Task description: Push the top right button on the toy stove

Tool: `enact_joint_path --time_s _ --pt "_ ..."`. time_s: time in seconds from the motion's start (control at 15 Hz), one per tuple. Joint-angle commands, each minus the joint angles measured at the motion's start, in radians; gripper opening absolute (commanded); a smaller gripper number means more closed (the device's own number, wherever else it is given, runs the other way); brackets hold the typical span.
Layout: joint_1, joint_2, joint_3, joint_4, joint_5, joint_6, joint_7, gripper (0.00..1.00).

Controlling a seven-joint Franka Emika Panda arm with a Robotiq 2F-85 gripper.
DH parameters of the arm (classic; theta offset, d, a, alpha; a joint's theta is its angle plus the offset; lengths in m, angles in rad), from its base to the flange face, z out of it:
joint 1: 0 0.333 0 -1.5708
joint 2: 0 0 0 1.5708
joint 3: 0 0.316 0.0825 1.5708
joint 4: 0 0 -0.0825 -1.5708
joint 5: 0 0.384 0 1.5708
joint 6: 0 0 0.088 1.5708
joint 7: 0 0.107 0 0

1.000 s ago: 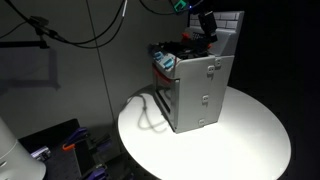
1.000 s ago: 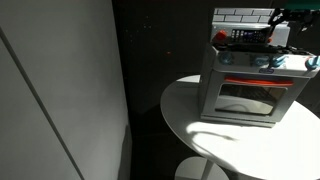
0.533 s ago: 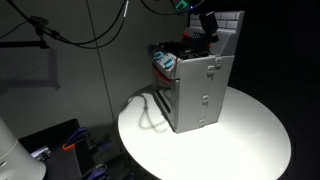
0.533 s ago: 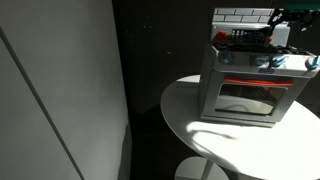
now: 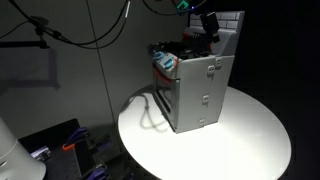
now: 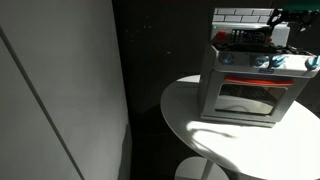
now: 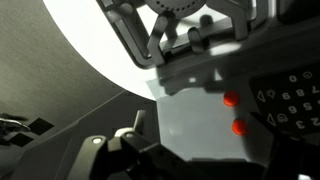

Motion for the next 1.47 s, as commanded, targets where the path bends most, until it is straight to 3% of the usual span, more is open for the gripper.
enact_joint_path --time_s 0.0,0.53,0.93,1.4 --pt "0.011 0.04 -0.02 0.071 0.012 -0.039 0.011 1.0" --pt "-0.002 -0.023 0.012 0.041 0.145 -0.156 -0.078 1.0" --pt "-0.007 -0.104 0.03 0.008 0.272 -0.311 -0.194 1.0" --pt "-0.007 -0.207 0.038 -0.023 0.318 -0.514 -0.325 1.0"
